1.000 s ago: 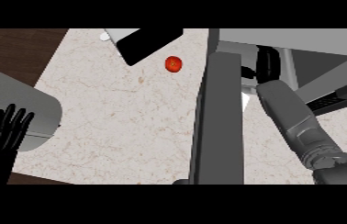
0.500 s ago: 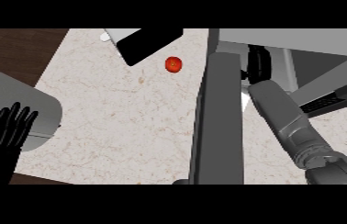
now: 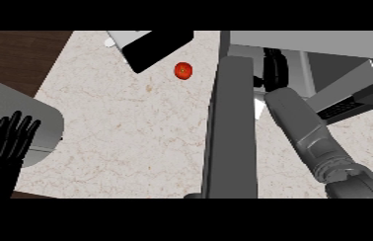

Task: Pick up the milk, place it into the microwave and close the microwave

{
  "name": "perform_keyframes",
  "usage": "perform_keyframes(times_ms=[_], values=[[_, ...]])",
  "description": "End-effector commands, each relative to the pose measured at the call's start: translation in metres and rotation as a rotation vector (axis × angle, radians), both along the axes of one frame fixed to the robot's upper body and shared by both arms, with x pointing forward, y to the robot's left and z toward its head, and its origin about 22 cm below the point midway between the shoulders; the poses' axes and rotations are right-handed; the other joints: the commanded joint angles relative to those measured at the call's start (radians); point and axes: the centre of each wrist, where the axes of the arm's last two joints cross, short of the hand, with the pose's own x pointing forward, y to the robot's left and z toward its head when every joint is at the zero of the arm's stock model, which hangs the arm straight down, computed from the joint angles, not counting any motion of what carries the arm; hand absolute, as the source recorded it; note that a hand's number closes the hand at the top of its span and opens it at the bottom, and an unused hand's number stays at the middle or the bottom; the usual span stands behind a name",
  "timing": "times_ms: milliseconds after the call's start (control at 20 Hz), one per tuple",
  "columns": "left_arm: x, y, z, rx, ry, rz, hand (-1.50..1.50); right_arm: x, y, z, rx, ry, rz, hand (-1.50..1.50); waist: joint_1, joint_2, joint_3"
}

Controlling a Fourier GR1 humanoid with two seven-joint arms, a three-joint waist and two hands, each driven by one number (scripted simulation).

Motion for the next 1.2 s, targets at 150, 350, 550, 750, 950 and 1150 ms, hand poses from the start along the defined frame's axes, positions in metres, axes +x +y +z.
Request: perform_keyframes(times_ms=[150, 350, 550, 750, 950, 1150], values=[[-0.009, -0.006, -0.006, 0.002, -0.013, 0.011, -1.5, -0.007, -0.005, -0.012, 0.052, 0.003, 0.019, -1.5, -0.016, -0.008, 0.0], [-0.016, -0.002, -0.005, 0.004, 0.002, 0.029, -1.5, -0.008, -0.023, -0.01, 0.09, 0.031, 0.078, -1.5, -0.035, -0.018, 0.0], [-0.017, -0.013, -0.012, -0.005, 0.01, 0.014, -1.5, -0.02, -0.032, -0.027, 0.173, 0.007, 0.158, -1.5, -0.053, -0.02, 0.001], [-0.027, -0.008, -0.014, -0.01, 0.012, -0.009, -1.5, -0.028, -0.026, -0.04, 0.237, 0.041, 0.211, -1.5, -0.055, -0.024, -0.001], [-0.028, -0.018, -0.012, 0.006, 0.018, -0.006, -1.5, -0.042, -0.013, -0.06, 0.358, 0.054, 0.23, -1.5, -0.075, -0.033, -0.001], [-0.047, -0.022, -0.008, 0.0, 0.038, -0.076, -1.5, -0.051, -0.031, -0.068, 0.431, 0.072, 0.314, -1.5, -0.099, -0.046, -0.003]])
